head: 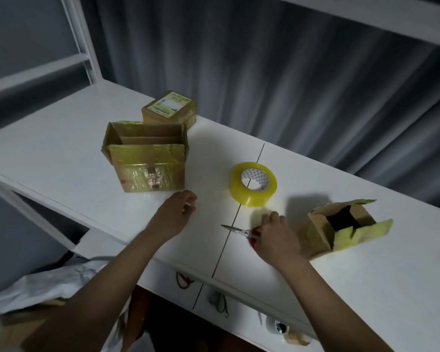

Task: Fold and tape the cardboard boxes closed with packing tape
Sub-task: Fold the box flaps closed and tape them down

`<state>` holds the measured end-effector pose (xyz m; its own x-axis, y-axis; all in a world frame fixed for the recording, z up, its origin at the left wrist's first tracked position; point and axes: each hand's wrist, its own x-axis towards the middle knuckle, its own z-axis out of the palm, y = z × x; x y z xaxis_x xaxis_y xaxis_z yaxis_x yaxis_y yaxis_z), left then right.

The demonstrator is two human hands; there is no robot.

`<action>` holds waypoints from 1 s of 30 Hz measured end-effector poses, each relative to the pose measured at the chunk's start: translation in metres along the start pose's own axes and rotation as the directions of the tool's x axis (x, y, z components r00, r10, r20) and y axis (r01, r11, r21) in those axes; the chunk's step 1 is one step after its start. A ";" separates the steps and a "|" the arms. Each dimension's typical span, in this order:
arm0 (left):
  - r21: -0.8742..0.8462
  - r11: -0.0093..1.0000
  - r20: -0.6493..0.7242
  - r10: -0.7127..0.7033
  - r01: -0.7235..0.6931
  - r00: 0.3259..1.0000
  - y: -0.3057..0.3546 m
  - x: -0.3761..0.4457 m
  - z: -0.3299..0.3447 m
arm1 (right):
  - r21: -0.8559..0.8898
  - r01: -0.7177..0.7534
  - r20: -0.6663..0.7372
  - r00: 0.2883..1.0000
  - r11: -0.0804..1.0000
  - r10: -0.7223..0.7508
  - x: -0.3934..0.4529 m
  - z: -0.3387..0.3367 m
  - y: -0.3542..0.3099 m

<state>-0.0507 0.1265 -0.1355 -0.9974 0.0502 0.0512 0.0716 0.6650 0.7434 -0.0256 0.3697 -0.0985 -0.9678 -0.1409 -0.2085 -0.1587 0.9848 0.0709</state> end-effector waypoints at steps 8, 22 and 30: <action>-0.032 0.998 0.063 -0.042 0.044 0.997 0.008 -0.010 -0.004 | 0.073 0.171 -0.011 0.985 0.983 -0.170 -0.004 -0.004 0.004; -0.055 0.991 0.153 -0.110 0.119 0.982 0.008 -0.006 -0.012 | -0.657 0.318 0.014 0.911 0.683 -0.411 0.060 -0.121 -0.040; -0.048 0.991 0.169 -0.111 0.121 0.979 0.016 -0.006 -0.020 | -0.673 0.352 0.076 0.908 0.651 -0.412 0.082 -0.101 -0.072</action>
<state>-0.0441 0.1217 -0.1109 -0.9842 0.1013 -0.1454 -0.0498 0.6295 0.7754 -0.1136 0.2766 -0.0222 -0.7984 -0.5264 -0.2924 -0.5751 0.5226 0.6294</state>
